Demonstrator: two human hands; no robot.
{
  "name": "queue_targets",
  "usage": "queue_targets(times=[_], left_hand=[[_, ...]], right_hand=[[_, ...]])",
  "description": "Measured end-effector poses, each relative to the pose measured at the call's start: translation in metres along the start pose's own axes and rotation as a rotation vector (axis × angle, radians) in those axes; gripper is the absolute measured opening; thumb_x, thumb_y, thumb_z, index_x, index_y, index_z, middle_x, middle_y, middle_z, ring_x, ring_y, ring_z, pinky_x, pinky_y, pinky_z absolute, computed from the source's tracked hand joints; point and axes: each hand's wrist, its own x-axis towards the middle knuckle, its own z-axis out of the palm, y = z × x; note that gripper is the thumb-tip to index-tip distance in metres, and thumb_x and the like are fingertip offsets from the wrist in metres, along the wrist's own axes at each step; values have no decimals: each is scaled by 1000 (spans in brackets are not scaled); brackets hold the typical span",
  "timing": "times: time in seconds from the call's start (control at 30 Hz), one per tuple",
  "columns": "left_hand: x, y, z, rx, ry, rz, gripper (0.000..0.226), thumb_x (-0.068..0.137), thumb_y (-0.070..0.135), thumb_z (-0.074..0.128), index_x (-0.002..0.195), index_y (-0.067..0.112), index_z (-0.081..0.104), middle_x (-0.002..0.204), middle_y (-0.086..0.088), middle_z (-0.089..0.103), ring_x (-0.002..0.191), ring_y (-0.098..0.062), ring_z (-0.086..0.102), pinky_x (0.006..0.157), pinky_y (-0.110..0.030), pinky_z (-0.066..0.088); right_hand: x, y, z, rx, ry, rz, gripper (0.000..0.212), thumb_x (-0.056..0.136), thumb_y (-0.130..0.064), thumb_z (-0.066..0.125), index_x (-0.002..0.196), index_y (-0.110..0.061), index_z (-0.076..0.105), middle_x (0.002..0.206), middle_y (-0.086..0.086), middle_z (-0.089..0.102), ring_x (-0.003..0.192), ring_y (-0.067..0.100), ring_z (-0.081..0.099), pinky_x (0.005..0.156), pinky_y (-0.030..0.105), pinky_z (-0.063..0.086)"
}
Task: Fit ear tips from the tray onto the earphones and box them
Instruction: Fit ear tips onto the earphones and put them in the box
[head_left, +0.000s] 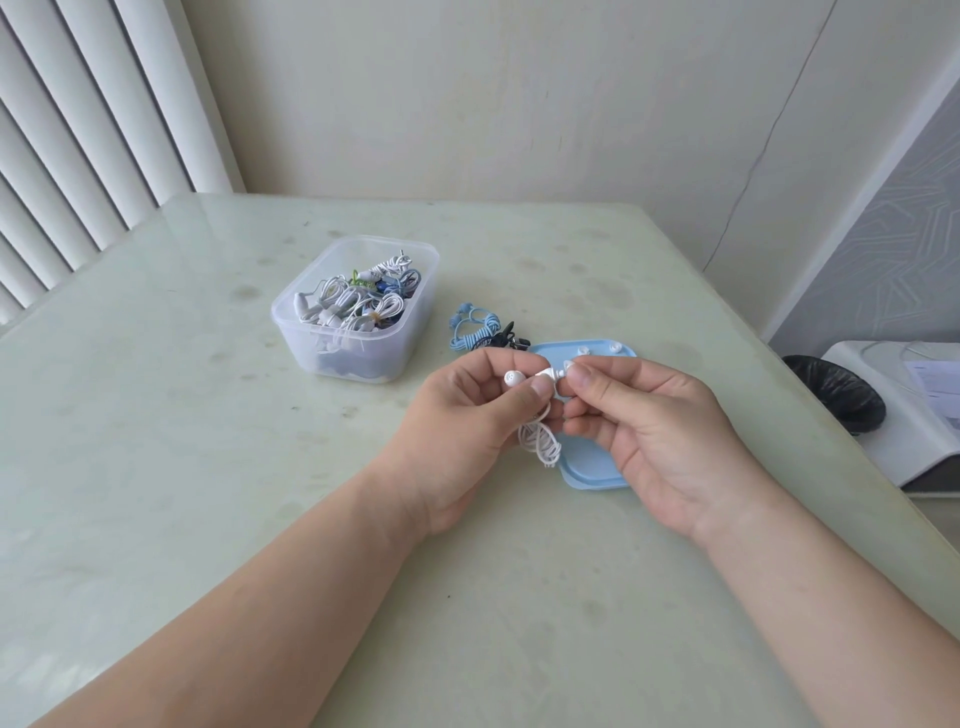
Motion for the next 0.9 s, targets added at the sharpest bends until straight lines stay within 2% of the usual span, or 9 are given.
queue_targets(times=[0.1,0.23,0.33,0.43,0.7,0.83,0.9], left_hand=[[0,0,-1,5,3,3,19,98,6,68,114,-3,65,96,-12,74,90,-25,71,85,-36,57],[1,-1,0,-16,6,3,34,89,15,72,115,-6,64,103,-23,70,98,-34,68,97,-49,55],[1,-1,-1,-21,-4,0,36,90,15,71,116,-7,63,103,-24,69,97,-33,67,93,-46,55],[2,-2,-2,-28,2,3,33,91,14,70,116,-7,63,101,-23,68,95,-33,66,89,-44,53],[1,-4,0,-4,58,8,32,89,18,72,111,-4,65,94,-19,72,91,-32,67,89,-50,48],[2,-4,3,6,88,22,29,88,20,72,107,-2,67,95,-23,71,91,-33,67,89,-51,46],[2,-4,3,0,93,27,29,89,20,72,106,-3,66,94,-28,70,90,-34,67,88,-54,48]], right_hand=[[1,1,0,-10,0,-7,24,72,-11,76,94,-1,74,74,10,72,66,18,67,63,26,58],[1,3,0,-25,0,-22,23,73,-10,76,94,0,75,73,11,70,66,19,64,62,25,56],[2,4,0,-29,8,-33,23,73,-11,77,93,0,76,72,11,69,66,19,63,61,25,55],[2,4,0,-42,-18,-29,14,74,-10,77,87,-4,78,72,13,68,65,20,63,61,25,55],[1,8,0,-75,-2,-89,13,78,-9,76,90,-4,78,74,13,70,70,21,66,66,29,54],[0,11,2,-146,35,-151,9,84,-3,76,93,-4,78,85,16,76,76,24,71,71,31,55],[-2,13,4,-204,55,-200,12,86,-2,75,97,-5,79,87,15,78,77,22,73,72,28,56]])
